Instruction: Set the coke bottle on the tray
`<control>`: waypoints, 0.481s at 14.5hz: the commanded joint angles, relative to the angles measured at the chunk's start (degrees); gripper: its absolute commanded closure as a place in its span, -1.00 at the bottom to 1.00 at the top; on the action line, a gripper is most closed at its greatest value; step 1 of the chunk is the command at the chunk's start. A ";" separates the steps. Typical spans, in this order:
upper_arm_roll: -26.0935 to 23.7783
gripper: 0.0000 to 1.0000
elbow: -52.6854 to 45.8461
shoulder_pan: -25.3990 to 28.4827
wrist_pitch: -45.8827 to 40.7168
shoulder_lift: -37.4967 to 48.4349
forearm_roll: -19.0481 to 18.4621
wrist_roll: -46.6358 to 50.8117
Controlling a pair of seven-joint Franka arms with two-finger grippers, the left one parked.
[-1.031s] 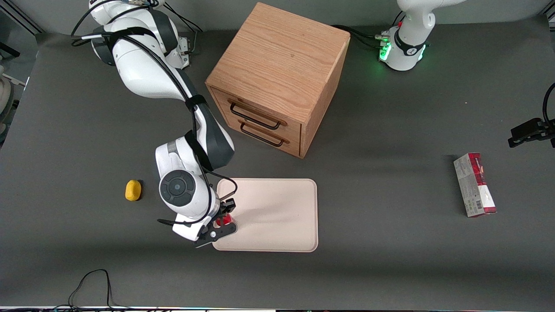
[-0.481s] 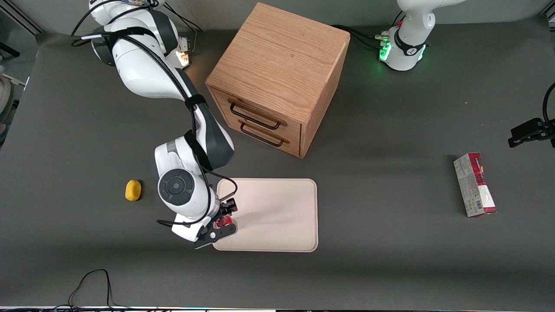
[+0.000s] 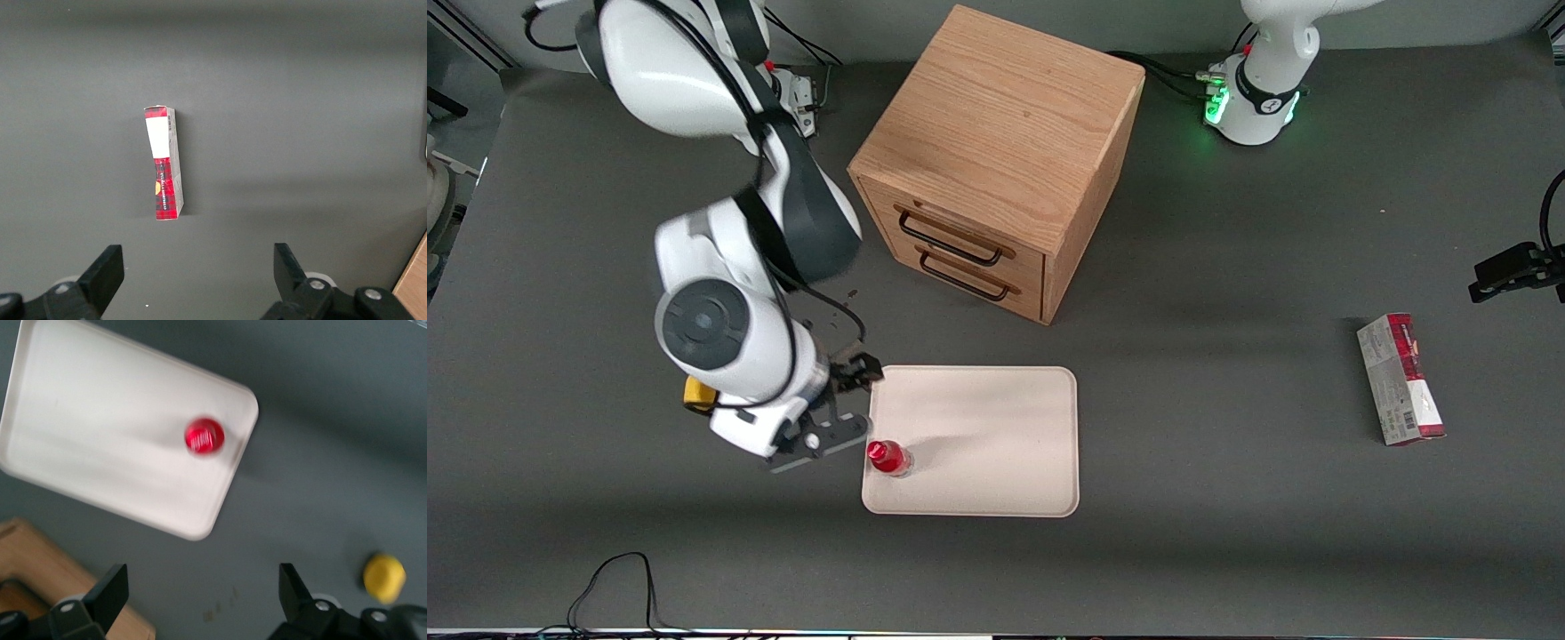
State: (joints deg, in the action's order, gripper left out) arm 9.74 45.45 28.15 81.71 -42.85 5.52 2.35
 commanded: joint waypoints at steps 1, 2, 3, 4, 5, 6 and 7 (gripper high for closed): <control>1.50 -1.00 2.27 -0.12 -8.03 6.89 0.02 0.20; 2.03 -1.00 4.27 -0.12 -8.49 9.43 0.02 0.03; 2.74 -1.00 8.56 -0.20 -7.97 13.11 0.02 -0.24; 2.92 -1.00 14.78 -0.73 -6.23 17.50 -0.07 -0.24; 2.48 -1.00 21.45 -2.47 -2.38 22.24 -0.24 -0.15; 2.13 -1.00 28.57 -4.49 1.31 26.99 -0.59 -0.24; 1.95 -1.00 33.43 -5.73 4.13 30.25 -0.77 -0.15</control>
State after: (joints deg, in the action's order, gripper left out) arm 12.71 60.29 25.07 78.38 -24.67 5.26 2.33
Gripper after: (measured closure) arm 0.000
